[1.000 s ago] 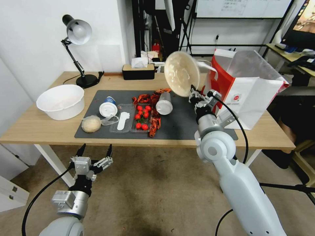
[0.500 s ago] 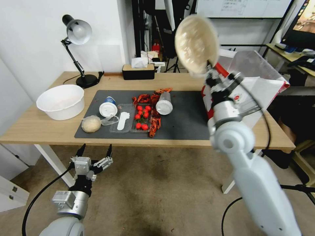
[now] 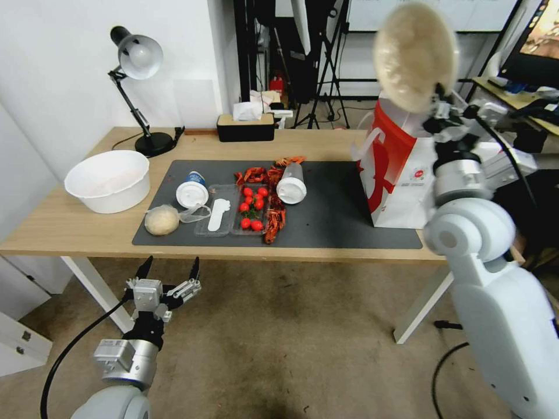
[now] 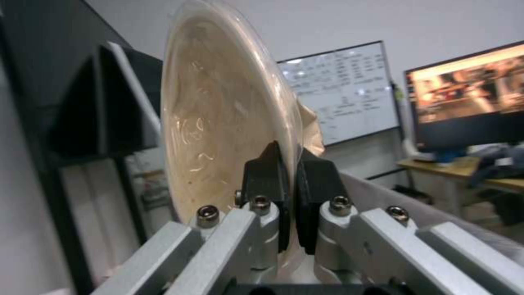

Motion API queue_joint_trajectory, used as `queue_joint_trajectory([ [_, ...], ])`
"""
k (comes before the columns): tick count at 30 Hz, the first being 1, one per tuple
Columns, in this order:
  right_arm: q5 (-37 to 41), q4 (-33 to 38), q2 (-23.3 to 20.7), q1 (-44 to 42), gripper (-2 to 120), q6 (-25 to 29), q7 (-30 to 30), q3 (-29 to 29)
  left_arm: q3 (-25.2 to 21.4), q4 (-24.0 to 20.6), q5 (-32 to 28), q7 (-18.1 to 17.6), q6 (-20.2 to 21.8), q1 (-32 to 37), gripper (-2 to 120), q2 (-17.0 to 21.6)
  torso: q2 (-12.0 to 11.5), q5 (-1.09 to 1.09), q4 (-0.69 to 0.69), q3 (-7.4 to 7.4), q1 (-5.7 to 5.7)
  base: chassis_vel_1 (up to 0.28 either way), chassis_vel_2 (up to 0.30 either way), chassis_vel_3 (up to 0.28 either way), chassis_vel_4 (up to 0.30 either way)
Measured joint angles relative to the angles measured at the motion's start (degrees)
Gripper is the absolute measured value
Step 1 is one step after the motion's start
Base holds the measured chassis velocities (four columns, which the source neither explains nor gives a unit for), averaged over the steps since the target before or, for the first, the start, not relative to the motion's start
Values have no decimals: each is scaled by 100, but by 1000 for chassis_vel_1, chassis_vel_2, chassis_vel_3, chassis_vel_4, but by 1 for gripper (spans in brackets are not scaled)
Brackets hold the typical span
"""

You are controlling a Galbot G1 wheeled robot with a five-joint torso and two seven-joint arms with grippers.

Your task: Pick up the trash from the table and place it into the takeout bag.

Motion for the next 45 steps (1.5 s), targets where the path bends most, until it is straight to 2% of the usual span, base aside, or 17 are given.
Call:
queue_joint_trajectory([
  [9, -217, -128, -5, -23, 1, -443, 485, 74, 12, 5, 20, 9, -12, 14, 100, -10, 0, 0, 0, 0, 1, 0, 0, 0, 0],
  [11, -214, -116, 3, -24, 11, -475, 534, 70, 9, 5, 22, 11, -21, 28, 100, -10, 0, -1, 0, 0, 1, 0, 0, 0, 0],
  [14, -212, -112, 3, -27, 16, -484, 552, 69, 8, 5, 29, 13, -47, 34, 100, -9, 0, -1, 0, 0, 1, 0, 0, 0, 0],
  [16, -206, -98, 3, -27, 29, -502, 586, 70, 9, 9, 49, 22, -78, 40, 100, -10, 0, -1, 0, 0, 1, 0, 0, 0, 0],
  [18, -202, -90, 3, -27, 32, -511, 595, 71, 11, 9, 54, 24, -80, 40, 100, -12, 0, -1, 0, 0, 1, 0, 0, 0, 0],
  [20, -186, -73, -15, -15, 43, -521, 617, 85, 20, 9, 67, 29, -81, 41, 100, -18, 0, 0, 0, 0, 1, 0, 0, 0, 0],
  [22, -182, -70, -21, -10, 45, -521, 618, 91, 22, 9, 68, 30, -81, 41, 100, -19, 0, -1, 0, 0, 2, 0, 0, 0, 0],
  [24, -17, -43, -49, 27, 57, -382, 559, 121, 23, 8, 70, 32, -81, 41, 100, -21, 0, 0, -1, 0, 1, 0, 0, 0, 0],
  [26, 67, -22, -56, 40, 59, -316, 520, 124, 23, 8, 70, 32, -81, 41, 100, -22, 0, 0, -1, 0, 1, 0, 0, 0, 0],
  [28, 473, 111, -75, 75, 72, 104, 211, 124, 24, 8, 71, 34, -81, 42, 100, -23, 0, -1, 0, 0, 1, 0, 0, 0, 0],
  [33, 809, 265, -105, 38, 82, 554, -211, 69, 24, 7, 72, 34, -81, 41, 100, -23, 0, -1, 0, 0, 1, 0, 0, 0, 0],
  [34, 973, 396, -129, -52, 92, 728, -482, 17, 23, 4, 72, 34, -81, 38, 100, -21, 0, -1, 0, 0, 1, 0, 0, 0, 0],
  [36, 1059, 527, -150, -193, 98, 901, -819, -47, 21, 3, 72, 34, -81, 37, 100, -17, 0, -1, 0, 0, 1, 0, 0, 0, 0],
  [37, 1059, 527, -150, -193, 98, 901, -819, -47, 21, 3, 72, 34, -81, 37, 100, -17, 0, -1, 0, 0, 1, 0, 0, 0, 0],
  [42, 933, 768, -232, -659, 100, 1219, -1606, -171, 8, -1, 60, 34, -81, 33, 100, 4, 0, -1, 0, 0, 1, 0, 0, 0, 0],
  [44, 665, 917, -315, -1062, 100, 1343, -1977, -272, 2, -2, 48, 34, -81, 27, 100, 18, 0, -1, -1, 0, 1, 0, 0, 0, 0],
  [45, 212, 1031, -378, -1464, 100, 1456, -2190, -373, 2, -1, 39, 34, -81, 17, 100, 24, 0, -1, 0, 0, 0, 0, 0, 0, 0],
])
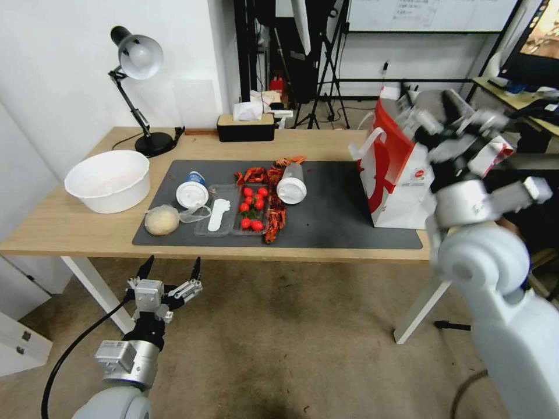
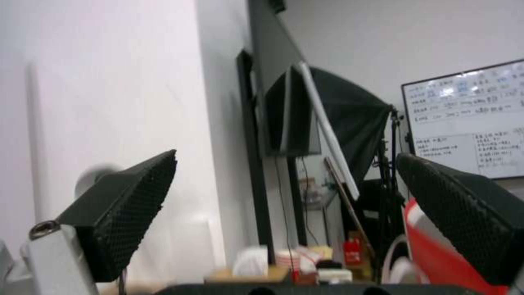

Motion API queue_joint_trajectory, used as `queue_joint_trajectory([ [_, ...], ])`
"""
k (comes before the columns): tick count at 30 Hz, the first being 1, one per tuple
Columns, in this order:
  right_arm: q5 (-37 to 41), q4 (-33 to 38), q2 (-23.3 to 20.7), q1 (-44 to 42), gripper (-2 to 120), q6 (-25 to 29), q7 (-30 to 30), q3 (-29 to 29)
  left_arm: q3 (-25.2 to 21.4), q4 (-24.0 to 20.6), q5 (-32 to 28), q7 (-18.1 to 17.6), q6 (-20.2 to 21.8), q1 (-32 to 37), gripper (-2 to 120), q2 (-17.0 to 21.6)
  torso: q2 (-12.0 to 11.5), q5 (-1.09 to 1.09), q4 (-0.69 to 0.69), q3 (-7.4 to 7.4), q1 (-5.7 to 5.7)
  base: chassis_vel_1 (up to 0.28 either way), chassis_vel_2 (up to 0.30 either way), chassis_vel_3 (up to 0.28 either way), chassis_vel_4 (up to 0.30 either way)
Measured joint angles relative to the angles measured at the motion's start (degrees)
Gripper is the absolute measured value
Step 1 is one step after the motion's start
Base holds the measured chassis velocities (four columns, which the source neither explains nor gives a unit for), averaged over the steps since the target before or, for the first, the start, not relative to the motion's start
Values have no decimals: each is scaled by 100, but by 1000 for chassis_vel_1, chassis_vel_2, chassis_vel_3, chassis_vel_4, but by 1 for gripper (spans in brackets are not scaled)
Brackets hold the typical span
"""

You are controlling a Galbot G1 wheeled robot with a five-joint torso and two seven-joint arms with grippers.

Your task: Pick up the trash from the table and place it into the takeout bag.

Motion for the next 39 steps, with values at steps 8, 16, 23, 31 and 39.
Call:
queue_joint_trajectory([
  [8, -1698, 215, 65, -1418, 100, 338, -82, -133, -1, 55, -29, -3, 0, -46, 100, 18, 0, 0, 0, 0, 0, 0, 0, 0, 0],
  [16, -2869, 91, 402, -2518, 100, 604, 536, -328, -6, 96, -53, -8, 0, -73, 100, 26, 0, 0, 0, 0, 0, 0, 0, 0, 0],
  [23, -3244, -194, 541, -3032, 100, 842, 884, -561, -10, 138, -67, -9, 0, -88, 100, 29, 0, -1, 0, 0, 0, 0, 0, 0, 0],
  [31, -3546, -666, 755, -3318, 100, 1007, 1349, -1034, -42, 151, -100, -19, -3, -98, 100, 46, 0, 0, 0, 0, 0, 0, 0, 0, 0],
  [39, -3574, -804, 781, -3378, 100, 992, 1525, -1088, -63, 183, -167, -24, -8, -109, 100, 77, 0, 0, 0, 0, 1, 0, 0, 0, 0],
])
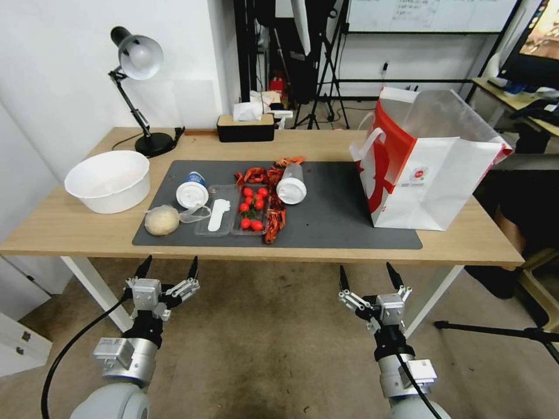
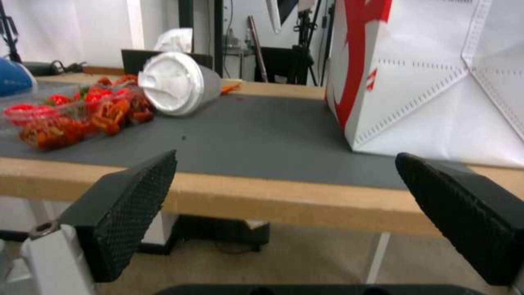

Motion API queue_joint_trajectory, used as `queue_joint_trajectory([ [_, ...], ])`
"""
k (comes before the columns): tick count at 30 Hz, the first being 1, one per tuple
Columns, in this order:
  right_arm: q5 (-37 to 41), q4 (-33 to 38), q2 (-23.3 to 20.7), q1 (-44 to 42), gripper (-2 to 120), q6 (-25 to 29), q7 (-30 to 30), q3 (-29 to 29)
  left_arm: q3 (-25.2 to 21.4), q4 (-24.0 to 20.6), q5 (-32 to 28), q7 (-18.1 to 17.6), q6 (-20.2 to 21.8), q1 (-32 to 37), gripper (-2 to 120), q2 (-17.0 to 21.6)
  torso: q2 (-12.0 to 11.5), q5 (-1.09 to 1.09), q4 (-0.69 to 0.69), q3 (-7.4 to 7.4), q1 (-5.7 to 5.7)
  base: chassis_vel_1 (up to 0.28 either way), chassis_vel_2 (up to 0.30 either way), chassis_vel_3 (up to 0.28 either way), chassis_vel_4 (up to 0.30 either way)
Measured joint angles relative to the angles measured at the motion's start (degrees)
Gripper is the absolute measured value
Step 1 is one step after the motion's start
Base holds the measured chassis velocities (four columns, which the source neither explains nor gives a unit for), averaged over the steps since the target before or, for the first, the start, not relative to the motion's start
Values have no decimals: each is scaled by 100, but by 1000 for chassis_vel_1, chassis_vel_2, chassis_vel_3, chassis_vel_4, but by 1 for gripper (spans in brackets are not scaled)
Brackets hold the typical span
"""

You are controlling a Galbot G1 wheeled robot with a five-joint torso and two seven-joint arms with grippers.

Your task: Pick up the trash from the table and place it into the takeout bag.

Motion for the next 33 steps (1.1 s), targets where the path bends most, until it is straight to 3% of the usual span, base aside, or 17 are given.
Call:
queue_joint_trajectory([
  [10, 22, -48, 33, 20, 100, -50, 108, -71, -16, 34, -6, -3, -11, -7, 100, 29, 0, 0, 0, 0, 0, 0, 0, 0, 0],
  [18, 125, 85, 53, 301, 100, -392, 296, -266, -17, 40, -10, -4, -15, -12, 100, 33, 0, 0, 0, 0, 0, 0, 0, 0, 0],
  [33, 870, -59, 144, 2033, 100, -1486, 621, -959, -6, 16, 45, -4, -27, 20, 100, -19, -1, 0, 1, 0, 0, 0, 0, 0, 0],
])
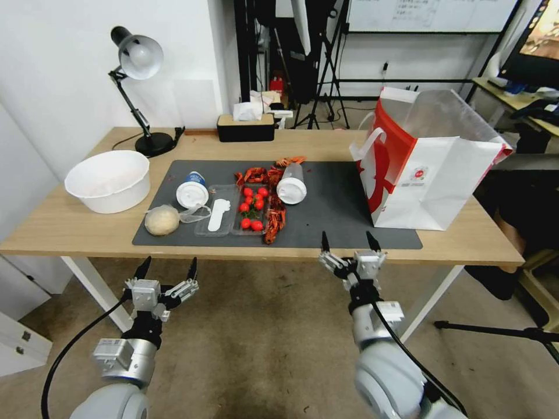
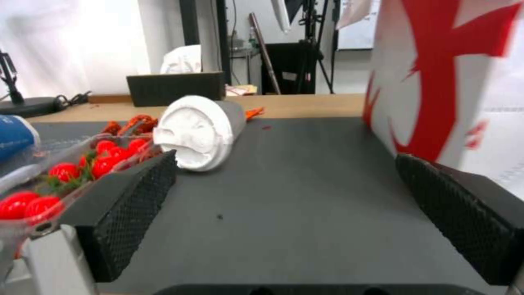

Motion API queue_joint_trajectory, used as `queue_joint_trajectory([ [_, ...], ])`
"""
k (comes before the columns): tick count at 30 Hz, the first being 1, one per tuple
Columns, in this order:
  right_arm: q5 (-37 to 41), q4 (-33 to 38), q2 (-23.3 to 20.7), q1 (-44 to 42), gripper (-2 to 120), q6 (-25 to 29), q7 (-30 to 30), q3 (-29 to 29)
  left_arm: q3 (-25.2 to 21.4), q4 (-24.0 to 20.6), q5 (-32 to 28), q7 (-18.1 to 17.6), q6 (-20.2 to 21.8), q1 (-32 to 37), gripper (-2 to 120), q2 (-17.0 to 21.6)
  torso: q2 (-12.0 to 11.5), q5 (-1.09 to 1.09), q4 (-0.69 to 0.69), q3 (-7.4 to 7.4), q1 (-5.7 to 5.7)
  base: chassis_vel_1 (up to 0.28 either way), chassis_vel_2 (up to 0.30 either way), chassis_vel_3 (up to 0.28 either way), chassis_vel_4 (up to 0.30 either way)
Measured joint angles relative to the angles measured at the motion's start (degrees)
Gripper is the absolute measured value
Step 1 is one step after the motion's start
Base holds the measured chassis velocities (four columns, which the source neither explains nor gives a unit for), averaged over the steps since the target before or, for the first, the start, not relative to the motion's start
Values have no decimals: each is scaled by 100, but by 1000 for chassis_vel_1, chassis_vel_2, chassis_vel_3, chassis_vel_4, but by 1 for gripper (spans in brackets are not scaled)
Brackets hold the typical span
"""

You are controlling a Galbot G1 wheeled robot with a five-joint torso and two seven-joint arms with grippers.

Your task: Pick up the trash from the table and place it into the takeout bag.

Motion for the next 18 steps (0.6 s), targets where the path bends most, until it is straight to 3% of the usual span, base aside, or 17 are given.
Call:
queue_joint_trajectory([
  [10, 562, -488, 102, 896, 100, -291, 184, -394, 1, -7, 34, 2, 0, 8, 100, -30, 0, 0, -1, 0, 0, 0, 0, 0, 0],
  [18, 1129, -1321, 380, 2175, 100, -541, 584, -943, -7, -6, 72, 3, -4, 36, 100, -78, 0, 0, 0, 1, 0, 0, 0, 0, 0],
])
